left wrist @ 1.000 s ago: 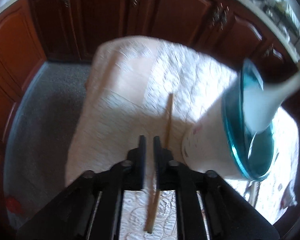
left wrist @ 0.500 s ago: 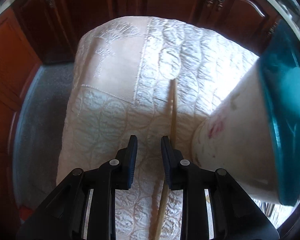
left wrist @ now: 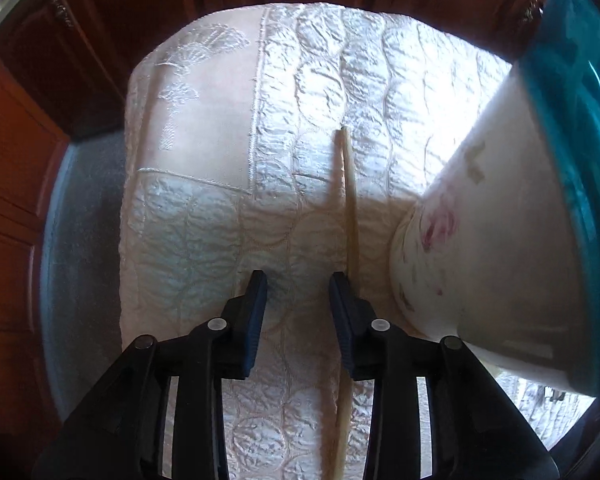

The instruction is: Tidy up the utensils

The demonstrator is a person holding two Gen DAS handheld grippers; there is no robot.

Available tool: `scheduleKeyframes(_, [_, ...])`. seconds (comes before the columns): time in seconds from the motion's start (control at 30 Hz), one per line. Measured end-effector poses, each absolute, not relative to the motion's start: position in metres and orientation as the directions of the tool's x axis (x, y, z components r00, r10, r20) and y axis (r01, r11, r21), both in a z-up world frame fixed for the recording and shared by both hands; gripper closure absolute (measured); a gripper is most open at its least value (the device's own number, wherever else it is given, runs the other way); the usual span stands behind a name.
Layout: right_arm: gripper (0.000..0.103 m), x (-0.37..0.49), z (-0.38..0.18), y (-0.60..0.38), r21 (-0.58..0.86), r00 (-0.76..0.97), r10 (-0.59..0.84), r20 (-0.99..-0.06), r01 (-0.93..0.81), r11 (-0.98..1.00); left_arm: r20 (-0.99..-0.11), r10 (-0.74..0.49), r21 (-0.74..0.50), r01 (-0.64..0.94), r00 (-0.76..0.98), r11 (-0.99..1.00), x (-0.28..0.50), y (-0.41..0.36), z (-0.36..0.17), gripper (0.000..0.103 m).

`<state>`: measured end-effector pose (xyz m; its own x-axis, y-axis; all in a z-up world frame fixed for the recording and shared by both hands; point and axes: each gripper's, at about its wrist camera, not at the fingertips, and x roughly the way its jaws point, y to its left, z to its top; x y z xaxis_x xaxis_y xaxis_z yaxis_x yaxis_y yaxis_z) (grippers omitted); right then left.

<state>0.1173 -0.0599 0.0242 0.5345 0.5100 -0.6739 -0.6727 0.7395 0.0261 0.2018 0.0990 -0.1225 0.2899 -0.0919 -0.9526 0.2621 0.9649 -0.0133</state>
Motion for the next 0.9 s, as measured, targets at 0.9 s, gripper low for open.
scheduleKeyframes(0.9, [0.09,0.054,0.016,-0.089,0.163,0.51,0.557,-0.656,-0.624,0.764,-0.918,-0.296,-0.197,0.345,0.264,0.918,0.162,0.106,-0.098,0.067])
